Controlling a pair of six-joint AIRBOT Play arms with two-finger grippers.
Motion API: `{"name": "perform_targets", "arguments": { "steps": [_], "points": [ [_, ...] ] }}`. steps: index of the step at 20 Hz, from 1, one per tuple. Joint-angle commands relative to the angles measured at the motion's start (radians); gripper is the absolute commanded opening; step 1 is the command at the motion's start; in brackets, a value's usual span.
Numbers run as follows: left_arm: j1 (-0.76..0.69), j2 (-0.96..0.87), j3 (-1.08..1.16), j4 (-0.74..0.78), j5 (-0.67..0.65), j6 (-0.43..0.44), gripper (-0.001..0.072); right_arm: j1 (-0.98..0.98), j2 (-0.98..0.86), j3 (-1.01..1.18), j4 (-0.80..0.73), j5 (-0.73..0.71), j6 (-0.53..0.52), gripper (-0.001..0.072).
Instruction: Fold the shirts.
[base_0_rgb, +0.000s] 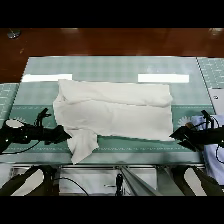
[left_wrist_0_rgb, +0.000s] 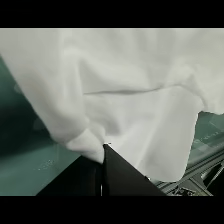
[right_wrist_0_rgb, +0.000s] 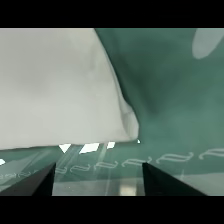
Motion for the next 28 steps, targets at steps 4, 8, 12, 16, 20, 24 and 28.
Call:
{"name": "perform_targets", "arguments": {
  "steps": [4,8,12,16,20,24,28],
  "points": [
    [-0.001,0.001,0.0,-0.003,-0.001,0.002,0.0036,0.028,-0.001,-0.014,0.018,-0.084,0.007,0.0623],
    [-0.001,0.001,0.0,-0.003,0.006,0.001,0.0036,0.028,-0.003,-0.014,0.015,-0.098,0.008,0.0623],
    [-0.001,0.001,0.0,-0.006,0.006,0.001,0.0035,0.028,-0.114,-0.014,0.041,-0.1,-0.019,0.0622],
    [-0.001,0.001,0.0,-0.006,0.006,0.001,0.0035,0.028,-0.206,-0.014,0.206,-0.18,-0.087,0.0622],
    [-0.001,0.001,0.001,-0.044,0.007,0.003,0.0035,0.028,-0.259,-0.014,0.293,-0.182,-0.169,0.0382],
    [0.0,0.001,0.078,-0.05,-0.028,0.002,0.0036,0.028,-0.259,0.031,0.292,-0.13,-0.259,0.0025],
    [-0.001,-0.006,0.269,-0.054,-0.034,-0.038,0.0035,0.028,-0.264,0.212,0.28,-0.104,-0.203,0.0025]
  ]
}}
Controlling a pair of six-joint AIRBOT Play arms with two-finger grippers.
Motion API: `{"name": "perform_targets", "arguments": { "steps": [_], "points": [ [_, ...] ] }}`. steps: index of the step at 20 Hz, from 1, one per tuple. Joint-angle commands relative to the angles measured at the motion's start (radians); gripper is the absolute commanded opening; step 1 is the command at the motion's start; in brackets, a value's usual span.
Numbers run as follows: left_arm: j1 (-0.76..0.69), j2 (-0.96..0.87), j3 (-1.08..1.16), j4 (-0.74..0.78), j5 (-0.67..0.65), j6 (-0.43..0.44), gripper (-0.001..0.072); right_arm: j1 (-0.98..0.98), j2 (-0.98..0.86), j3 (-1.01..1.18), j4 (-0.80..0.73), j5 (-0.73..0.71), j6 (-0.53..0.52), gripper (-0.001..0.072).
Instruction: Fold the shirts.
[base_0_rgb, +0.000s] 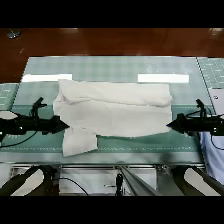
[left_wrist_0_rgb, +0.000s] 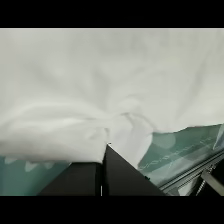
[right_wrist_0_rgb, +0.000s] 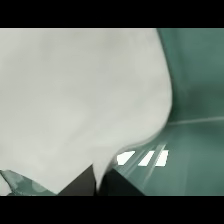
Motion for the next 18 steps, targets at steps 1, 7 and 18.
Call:
{"name": "perform_targets", "arguments": {
  "steps": [1,7,18],
  "points": [
    [-0.009,-0.023,0.156,-0.003,0.043,-0.041,0.0035,0.006,-0.024,0.148,0.01,0.022,0.045,0.0025],
    [-0.115,-0.412,0.601,-0.004,0.007,-0.142,0.0035,0.168,-0.273,0.444,0.034,-0.082,0.14,0.0025],
    [-0.14,-0.803,1.091,0.0,-0.017,-0.27,0.0035,0.182,-0.588,0.757,0.106,-0.116,0.171,0.0025]
  ]
}}
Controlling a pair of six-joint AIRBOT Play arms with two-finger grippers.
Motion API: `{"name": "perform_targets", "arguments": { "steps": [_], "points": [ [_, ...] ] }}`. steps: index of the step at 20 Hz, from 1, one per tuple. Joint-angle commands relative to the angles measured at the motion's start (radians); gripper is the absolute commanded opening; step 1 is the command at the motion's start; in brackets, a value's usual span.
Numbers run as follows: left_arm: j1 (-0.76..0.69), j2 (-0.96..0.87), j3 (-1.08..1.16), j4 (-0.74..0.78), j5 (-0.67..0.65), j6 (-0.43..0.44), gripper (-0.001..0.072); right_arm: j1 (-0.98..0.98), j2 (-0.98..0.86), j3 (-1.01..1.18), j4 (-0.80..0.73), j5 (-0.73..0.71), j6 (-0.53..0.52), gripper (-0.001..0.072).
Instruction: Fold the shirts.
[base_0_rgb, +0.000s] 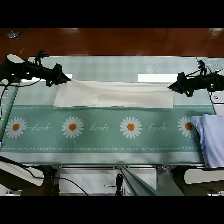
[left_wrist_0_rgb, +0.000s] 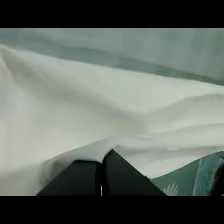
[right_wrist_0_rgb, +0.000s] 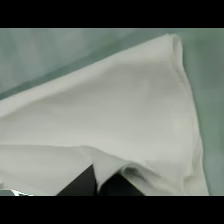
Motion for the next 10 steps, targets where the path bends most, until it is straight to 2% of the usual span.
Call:
{"name": "perform_targets", "arguments": {
  "steps": [1,2,3,4,5,7,10],
  "points": [
    [-0.011,-0.085,0.074,0.002,-0.005,-0.019,0.0035,0.013,-0.078,0.044,0.057,-0.045,-0.01,0.0025],
    [-0.014,-0.094,0.074,0.002,-0.008,-0.019,0.0107,0.013,-0.095,0.044,0.057,-0.058,-0.01,0.0087],
    [-0.018,-0.1,0.075,0.002,-0.011,-0.019,0.0431,0.013,-0.11,0.044,0.065,-0.061,-0.01,0.0389],
    [-0.016,-0.1,0.077,0.002,-0.023,-0.018,0.07,0.013,-0.117,0.044,0.089,-0.055,-0.021,0.063],
    [-0.003,-0.099,0.099,0.022,-0.052,-0.02,0.0702,-0.001,-0.117,0.052,0.111,-0.013,-0.048,0.0621],
    [0.048,-0.094,0.177,0.117,-0.144,-0.08,0.0701,-0.055,-0.116,0.111,0.097,0.117,-0.075,0.0621],
    [0.124,-0.034,0.208,0.404,-0.303,-0.129,0.07,-0.165,-0.087,0.153,0.005,0.212,-0.074,0.0621]
  ]
}}
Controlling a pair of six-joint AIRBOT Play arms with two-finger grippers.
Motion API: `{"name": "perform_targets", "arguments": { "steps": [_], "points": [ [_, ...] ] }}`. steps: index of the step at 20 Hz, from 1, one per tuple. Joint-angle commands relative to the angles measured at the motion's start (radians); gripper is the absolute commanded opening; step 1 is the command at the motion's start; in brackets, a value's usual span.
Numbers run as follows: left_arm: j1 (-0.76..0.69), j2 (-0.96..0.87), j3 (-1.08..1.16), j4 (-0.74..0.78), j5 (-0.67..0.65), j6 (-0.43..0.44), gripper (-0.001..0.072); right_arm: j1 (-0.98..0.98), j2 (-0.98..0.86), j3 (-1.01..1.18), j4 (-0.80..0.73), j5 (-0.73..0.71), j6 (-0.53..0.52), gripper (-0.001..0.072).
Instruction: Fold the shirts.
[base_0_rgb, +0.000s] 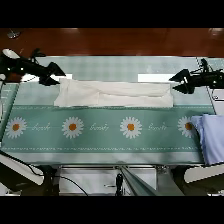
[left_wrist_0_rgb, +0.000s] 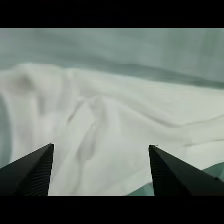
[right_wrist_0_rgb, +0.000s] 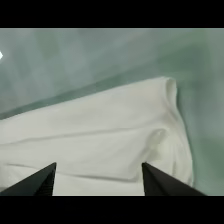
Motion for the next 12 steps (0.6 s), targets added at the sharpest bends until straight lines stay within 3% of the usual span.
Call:
{"name": "perform_targets", "arguments": {
  "steps": [1,2,4,8,12],
  "points": [
    [0.069,0.072,0.008,0.319,-0.156,-0.049,0.07,-0.099,0.018,0.037,-0.122,0.117,-0.001,0.0621],
    [0.075,0.121,-0.042,0.357,-0.124,-0.011,0.07,-0.113,0.018,0.03,-0.186,0.127,0.013,0.0621],
    [0.069,0.275,-0.218,0.275,0.066,0.063,0.07,-0.112,0.016,-0.014,-0.247,0.108,0.013,0.0621],
    [-0.018,0.586,-0.591,0.014,0.433,0.169,0.07,-0.056,-0.043,-0.072,-0.122,0.073,-0.047,0.0621],
    [-0.133,0.655,-0.687,0.004,0.421,0.165,0.07,0.039,-0.099,-0.072,-0.023,0.01,-0.074,0.0621]
  ]
}}
